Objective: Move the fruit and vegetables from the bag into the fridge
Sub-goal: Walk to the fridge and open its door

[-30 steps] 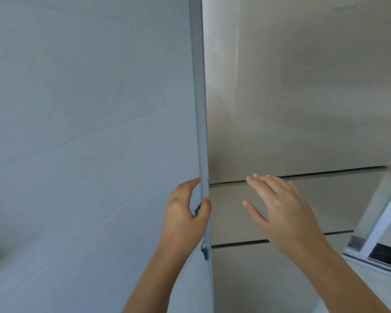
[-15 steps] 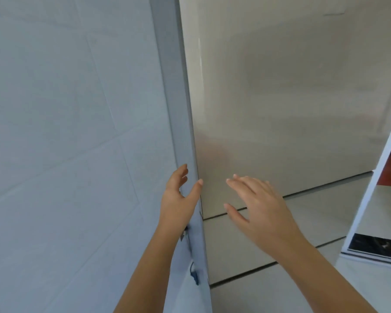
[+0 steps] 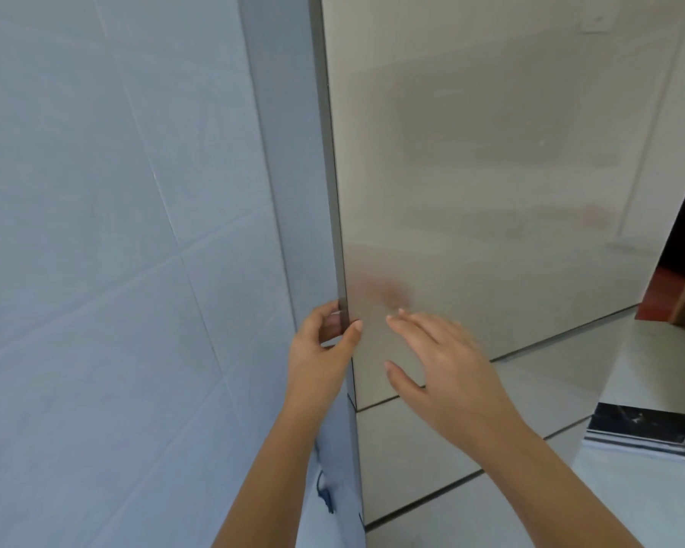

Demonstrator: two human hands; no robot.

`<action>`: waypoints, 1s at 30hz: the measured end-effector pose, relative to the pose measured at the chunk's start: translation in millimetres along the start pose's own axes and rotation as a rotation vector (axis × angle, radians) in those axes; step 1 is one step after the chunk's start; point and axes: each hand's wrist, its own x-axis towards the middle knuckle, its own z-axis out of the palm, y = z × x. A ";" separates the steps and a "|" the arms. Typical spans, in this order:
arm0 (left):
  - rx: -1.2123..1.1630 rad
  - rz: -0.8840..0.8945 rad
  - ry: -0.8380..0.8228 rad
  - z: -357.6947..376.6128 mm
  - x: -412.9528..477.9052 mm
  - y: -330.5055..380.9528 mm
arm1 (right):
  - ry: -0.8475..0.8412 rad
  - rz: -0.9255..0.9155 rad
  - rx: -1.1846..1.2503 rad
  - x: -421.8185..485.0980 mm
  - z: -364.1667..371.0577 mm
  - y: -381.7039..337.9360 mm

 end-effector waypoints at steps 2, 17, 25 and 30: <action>-0.014 -0.005 -0.006 -0.1 -1.3 0.8 | 0.005 -0.007 0.006 -3.6 -1.1 0.8; 0.012 -0.017 0.066 19.5 -59.5 24.2 | -0.025 -0.111 0.084 -45.5 -36.4 4.9; -0.005 -0.020 0.095 46.1 -115.1 43.1 | 0.020 -0.142 0.117 -83.3 -76.1 12.9; 0.043 0.006 0.064 58.3 -144.9 53.9 | 0.040 -0.090 0.064 -108.3 -104.2 16.0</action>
